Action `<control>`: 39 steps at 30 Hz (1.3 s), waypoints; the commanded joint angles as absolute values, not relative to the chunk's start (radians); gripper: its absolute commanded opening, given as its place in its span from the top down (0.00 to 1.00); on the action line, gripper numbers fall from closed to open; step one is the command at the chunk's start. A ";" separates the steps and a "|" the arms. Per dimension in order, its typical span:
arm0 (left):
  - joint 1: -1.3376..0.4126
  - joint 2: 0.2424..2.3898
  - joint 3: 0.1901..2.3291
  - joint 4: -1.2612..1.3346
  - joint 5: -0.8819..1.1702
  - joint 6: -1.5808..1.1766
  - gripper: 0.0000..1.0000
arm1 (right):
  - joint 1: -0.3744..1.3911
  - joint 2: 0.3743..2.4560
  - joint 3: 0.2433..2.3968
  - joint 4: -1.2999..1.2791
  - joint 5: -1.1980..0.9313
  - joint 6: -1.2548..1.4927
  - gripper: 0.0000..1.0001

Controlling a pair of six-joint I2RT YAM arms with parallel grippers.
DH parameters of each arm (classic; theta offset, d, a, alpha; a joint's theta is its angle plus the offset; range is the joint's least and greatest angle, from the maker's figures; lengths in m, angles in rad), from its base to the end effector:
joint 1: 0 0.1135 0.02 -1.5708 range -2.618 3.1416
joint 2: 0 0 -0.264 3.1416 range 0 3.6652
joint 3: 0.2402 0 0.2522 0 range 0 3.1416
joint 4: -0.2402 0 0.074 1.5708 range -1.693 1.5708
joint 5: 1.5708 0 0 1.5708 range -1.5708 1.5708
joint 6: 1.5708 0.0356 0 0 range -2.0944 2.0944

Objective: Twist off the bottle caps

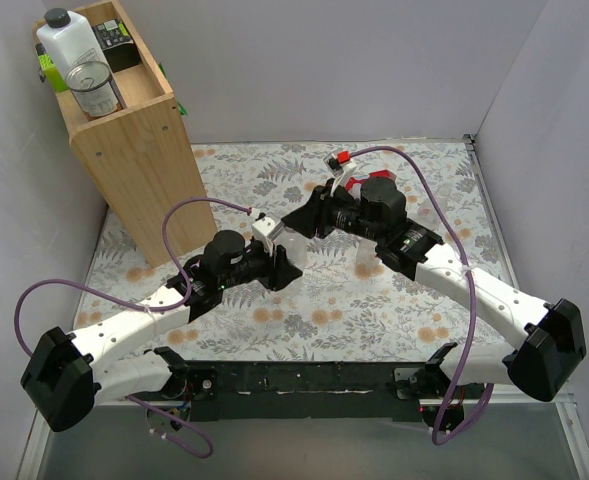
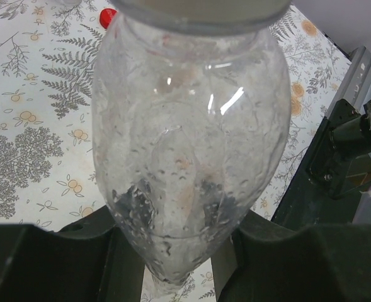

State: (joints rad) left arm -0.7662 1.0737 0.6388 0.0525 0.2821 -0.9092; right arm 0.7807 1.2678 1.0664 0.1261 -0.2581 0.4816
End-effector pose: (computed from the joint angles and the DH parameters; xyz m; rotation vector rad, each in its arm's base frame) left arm 0.1674 -0.1749 0.2564 0.0532 2.2042 -1.3105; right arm 0.2077 0.2185 0.3671 -0.4736 1.7157 1.1522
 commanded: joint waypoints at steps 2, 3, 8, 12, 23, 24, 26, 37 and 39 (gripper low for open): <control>-0.776 1.029 0.657 0.136 0.445 -0.884 0.94 | 0.769 1.229 1.080 0.135 -0.430 0.401 0.82; -0.776 1.023 0.655 0.147 0.484 -0.881 0.94 | 0.758 1.224 1.077 0.137 -0.472 0.390 0.83; -0.775 1.006 0.637 0.244 0.810 -0.877 0.93 | 0.690 1.189 1.055 0.143 -0.789 0.293 0.82; -0.773 1.012 0.627 0.299 0.940 -0.905 0.93 | 0.663 1.149 1.026 0.184 -0.991 0.261 0.82; -0.775 1.026 0.652 0.218 0.806 -0.868 0.93 | 0.606 1.089 1.014 0.147 -0.967 0.270 0.47; -0.775 1.028 0.655 0.198 0.776 -0.865 0.93 | 0.598 1.082 1.015 0.146 -0.951 0.271 0.40; -0.773 1.029 0.664 0.177 0.709 -0.855 0.93 | 0.591 1.065 1.015 0.123 -0.893 0.278 0.22; -0.775 1.052 0.689 0.078 0.390 -0.859 0.93 | 0.638 0.974 0.954 0.071 -0.321 0.451 0.36; -0.775 1.058 0.692 0.063 0.338 -0.861 0.93 | 0.690 0.983 0.966 0.057 -0.263 0.459 0.41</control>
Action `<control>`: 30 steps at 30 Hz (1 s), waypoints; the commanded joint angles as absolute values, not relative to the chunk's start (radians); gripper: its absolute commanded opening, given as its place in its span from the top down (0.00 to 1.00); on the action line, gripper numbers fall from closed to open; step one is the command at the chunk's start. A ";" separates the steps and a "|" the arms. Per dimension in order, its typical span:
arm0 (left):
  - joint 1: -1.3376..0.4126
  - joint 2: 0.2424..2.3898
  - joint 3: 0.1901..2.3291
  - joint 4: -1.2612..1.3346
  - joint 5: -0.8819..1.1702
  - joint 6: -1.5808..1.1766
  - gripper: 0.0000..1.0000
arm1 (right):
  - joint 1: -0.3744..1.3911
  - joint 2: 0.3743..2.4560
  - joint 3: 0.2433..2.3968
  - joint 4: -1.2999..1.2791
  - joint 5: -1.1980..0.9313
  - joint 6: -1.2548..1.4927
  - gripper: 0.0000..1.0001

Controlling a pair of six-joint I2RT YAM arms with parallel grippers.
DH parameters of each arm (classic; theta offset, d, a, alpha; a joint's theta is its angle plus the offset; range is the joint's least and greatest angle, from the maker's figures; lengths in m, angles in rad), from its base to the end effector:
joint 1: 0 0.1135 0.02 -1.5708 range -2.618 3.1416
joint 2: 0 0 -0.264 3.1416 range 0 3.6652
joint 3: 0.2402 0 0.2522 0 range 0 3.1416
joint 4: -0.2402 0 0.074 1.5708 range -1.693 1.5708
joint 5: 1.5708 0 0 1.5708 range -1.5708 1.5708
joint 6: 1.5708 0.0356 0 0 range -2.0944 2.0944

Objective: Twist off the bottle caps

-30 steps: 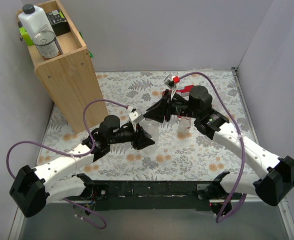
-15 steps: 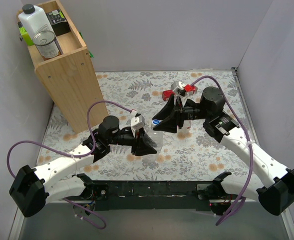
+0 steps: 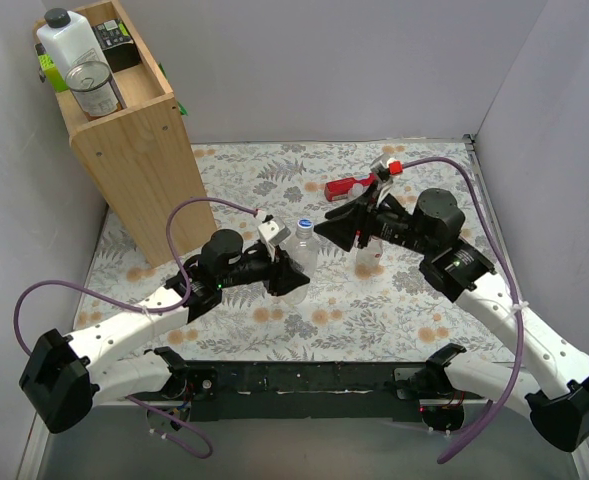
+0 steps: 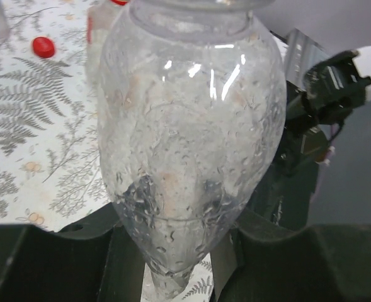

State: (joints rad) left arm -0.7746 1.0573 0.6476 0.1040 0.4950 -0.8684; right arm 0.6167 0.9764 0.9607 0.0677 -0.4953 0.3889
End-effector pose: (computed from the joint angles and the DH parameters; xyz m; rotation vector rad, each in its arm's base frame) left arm 0.1592 -0.1795 0.2692 0.2948 2.1499 -1.5124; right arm 0.1723 0.1429 0.3938 -0.6015 1.5318 1.1595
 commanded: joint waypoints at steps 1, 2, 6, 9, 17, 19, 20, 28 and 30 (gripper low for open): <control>-0.775 1.060 0.693 0.058 0.324 -0.862 0.93 | 0.705 1.000 0.972 0.055 -0.244 0.459 0.42; -0.775 1.061 0.693 0.055 0.316 -0.864 0.92 | 0.719 1.011 0.991 0.049 -0.214 0.460 0.44; -0.775 1.072 0.699 0.041 0.296 -0.865 0.93 | 0.782 1.058 1.025 0.020 -0.164 0.457 0.46; -0.776 1.083 0.704 0.038 0.298 -0.865 0.93 | 0.807 1.072 1.031 0.026 -0.134 0.456 0.47; -0.775 1.092 0.707 0.034 0.293 -0.870 0.93 | 0.830 1.085 1.066 0.002 -0.057 0.442 0.47; -0.775 1.092 0.707 0.031 0.290 -0.871 0.93 | 0.834 1.088 1.071 0.002 -0.046 0.440 0.47; -0.776 1.092 0.709 0.031 0.290 -0.871 0.93 | 0.836 1.088 1.071 0.002 -0.045 0.439 0.47; -0.778 1.095 0.709 0.031 0.296 -0.870 0.93 | 0.839 1.115 1.085 0.002 -0.081 0.440 0.47; -0.778 1.098 0.709 0.029 0.299 -0.868 0.93 | 0.841 1.117 1.081 0.012 -0.086 0.440 0.47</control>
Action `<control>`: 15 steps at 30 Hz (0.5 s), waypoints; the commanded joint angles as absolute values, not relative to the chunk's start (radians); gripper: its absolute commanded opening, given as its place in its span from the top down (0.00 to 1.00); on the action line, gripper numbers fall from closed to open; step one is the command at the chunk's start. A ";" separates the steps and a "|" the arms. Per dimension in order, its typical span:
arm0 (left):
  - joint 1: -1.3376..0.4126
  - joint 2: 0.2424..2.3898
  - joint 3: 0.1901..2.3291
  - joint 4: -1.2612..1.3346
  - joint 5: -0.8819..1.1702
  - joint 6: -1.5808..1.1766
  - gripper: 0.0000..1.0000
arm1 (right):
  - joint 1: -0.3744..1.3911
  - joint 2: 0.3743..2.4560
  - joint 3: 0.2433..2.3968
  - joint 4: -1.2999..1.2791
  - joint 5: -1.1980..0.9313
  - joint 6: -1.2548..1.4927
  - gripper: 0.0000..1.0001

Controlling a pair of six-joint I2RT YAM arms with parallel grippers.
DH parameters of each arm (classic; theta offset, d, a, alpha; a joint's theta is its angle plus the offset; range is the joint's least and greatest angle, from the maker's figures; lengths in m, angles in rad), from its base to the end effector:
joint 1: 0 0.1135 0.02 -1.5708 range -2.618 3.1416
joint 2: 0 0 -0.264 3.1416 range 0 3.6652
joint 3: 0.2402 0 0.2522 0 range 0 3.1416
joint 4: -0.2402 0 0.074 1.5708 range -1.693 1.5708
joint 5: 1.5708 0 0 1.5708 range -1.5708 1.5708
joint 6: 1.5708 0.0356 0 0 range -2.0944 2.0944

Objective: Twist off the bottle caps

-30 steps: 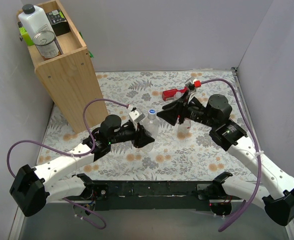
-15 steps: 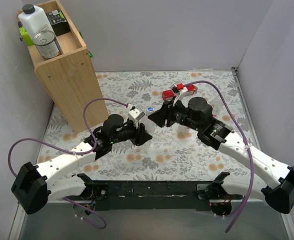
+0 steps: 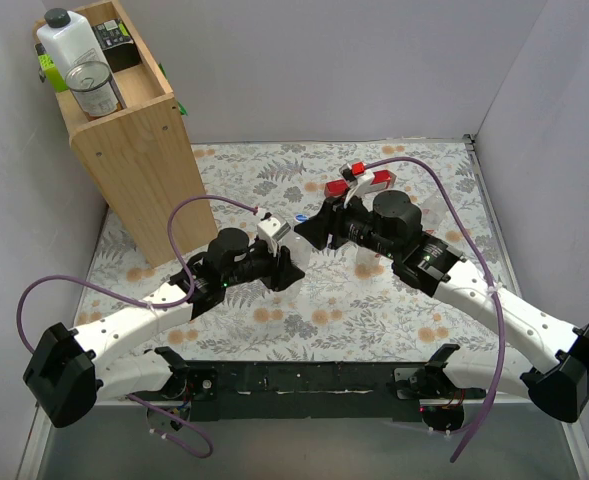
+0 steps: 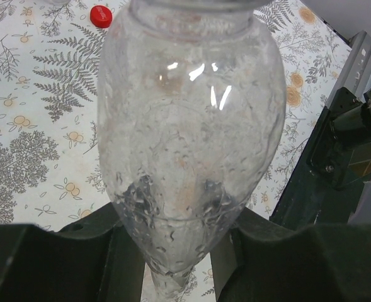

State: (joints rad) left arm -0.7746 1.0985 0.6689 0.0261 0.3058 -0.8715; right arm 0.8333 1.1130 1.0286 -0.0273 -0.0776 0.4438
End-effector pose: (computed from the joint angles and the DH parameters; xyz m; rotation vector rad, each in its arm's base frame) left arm 0.1689 -0.1803 0.2587 0.1179 2.2228 -1.3043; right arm 0.1736 0.1952 0.3772 -0.4068 1.7420 1.0085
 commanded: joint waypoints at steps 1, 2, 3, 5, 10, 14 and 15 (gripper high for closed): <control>-0.779 1.101 0.710 0.028 0.299 -0.868 0.93 | 0.841 1.117 1.080 0.017 -0.084 0.439 0.48; -0.779 1.103 0.712 0.026 0.299 -0.868 0.94 | 0.842 1.118 1.080 0.020 -0.086 0.437 0.47; -0.779 1.106 0.712 0.025 0.299 -0.867 0.94 | 0.842 1.123 1.086 0.018 -0.086 0.434 0.47; -0.785 1.118 0.716 0.018 0.298 -0.870 0.94 | 0.845 1.127 1.095 0.017 -0.089 0.428 0.47; -0.801 1.134 0.721 0.014 0.298 -0.867 0.94 | 0.850 1.157 1.114 0.011 -0.100 0.422 0.48; -0.811 1.131 0.719 0.009 0.285 -0.862 0.94 | 0.850 1.178 1.115 0.017 -0.113 0.426 0.48; -0.813 1.131 0.721 0.008 0.282 -0.859 0.94 | 0.850 1.186 1.115 0.018 -0.115 0.428 0.48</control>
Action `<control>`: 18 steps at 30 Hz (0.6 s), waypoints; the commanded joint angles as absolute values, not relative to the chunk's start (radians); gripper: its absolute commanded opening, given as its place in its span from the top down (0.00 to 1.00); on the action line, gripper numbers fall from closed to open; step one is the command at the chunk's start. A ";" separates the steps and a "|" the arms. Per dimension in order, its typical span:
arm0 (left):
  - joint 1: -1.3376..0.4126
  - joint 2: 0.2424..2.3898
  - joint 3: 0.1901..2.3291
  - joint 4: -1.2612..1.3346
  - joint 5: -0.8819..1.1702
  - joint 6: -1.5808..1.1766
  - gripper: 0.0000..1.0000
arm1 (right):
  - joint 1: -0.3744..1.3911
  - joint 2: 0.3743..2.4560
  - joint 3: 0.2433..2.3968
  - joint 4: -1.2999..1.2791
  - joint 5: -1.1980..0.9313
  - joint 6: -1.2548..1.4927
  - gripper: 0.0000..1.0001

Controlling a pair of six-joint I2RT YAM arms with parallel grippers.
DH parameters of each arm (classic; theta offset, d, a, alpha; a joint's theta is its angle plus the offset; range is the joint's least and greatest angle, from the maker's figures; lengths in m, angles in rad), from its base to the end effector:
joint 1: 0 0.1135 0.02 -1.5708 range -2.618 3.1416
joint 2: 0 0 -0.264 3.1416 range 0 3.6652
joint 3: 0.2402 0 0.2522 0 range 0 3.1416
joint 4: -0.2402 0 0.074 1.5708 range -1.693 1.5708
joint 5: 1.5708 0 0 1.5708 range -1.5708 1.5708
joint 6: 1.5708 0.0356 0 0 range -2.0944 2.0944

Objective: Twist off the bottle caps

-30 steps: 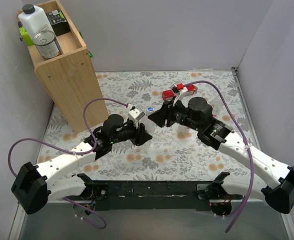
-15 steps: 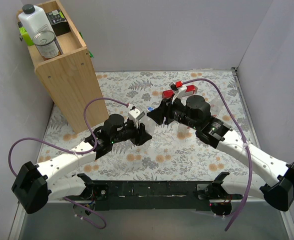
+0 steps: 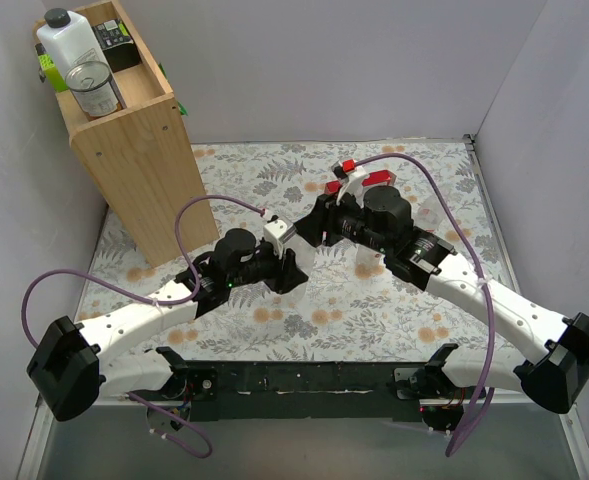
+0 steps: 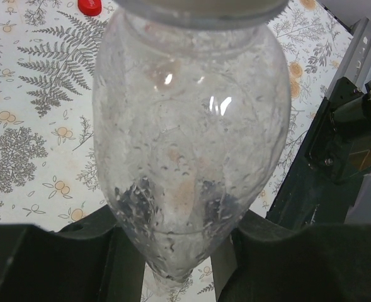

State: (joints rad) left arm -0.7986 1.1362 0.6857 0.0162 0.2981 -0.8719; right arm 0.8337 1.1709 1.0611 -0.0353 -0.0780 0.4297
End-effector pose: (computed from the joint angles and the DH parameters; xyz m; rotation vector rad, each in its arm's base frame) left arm 0.1694 -0.1889 0.2549 0.1333 2.2591 -1.2935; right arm 0.1832 0.2059 0.3736 -0.4253 1.7709 0.9865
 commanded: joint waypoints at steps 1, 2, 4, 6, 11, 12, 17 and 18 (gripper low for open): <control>-0.815 1.131 0.722 0.008 0.279 -0.858 0.94 | 0.848 1.189 1.117 0.021 -0.120 0.428 0.47; -0.818 1.131 0.723 0.006 0.278 -0.857 0.94 | 0.851 1.192 1.118 0.021 -0.120 0.429 0.48; -0.816 1.132 0.721 0.006 0.276 -0.858 0.94 | 0.854 1.198 1.118 0.021 -0.123 0.430 0.48; -0.818 1.128 0.723 0.006 0.276 -0.862 0.94 | 0.853 1.198 1.118 0.018 -0.120 0.430 0.48; -0.818 1.120 0.715 0.021 0.290 -0.871 0.94 | 0.853 1.193 1.100 0.017 -0.103 0.426 0.60; -0.818 1.117 0.713 0.023 0.294 -0.871 0.94 | 0.853 1.193 1.098 0.017 -0.103 0.423 0.64; -0.818 1.118 0.710 0.031 0.333 -0.868 0.94 | 0.835 1.148 1.117 0.002 -0.109 0.342 0.82; -0.816 1.117 0.710 0.034 0.347 -0.864 0.94 | 0.830 1.138 1.126 -0.026 -0.118 0.324 0.83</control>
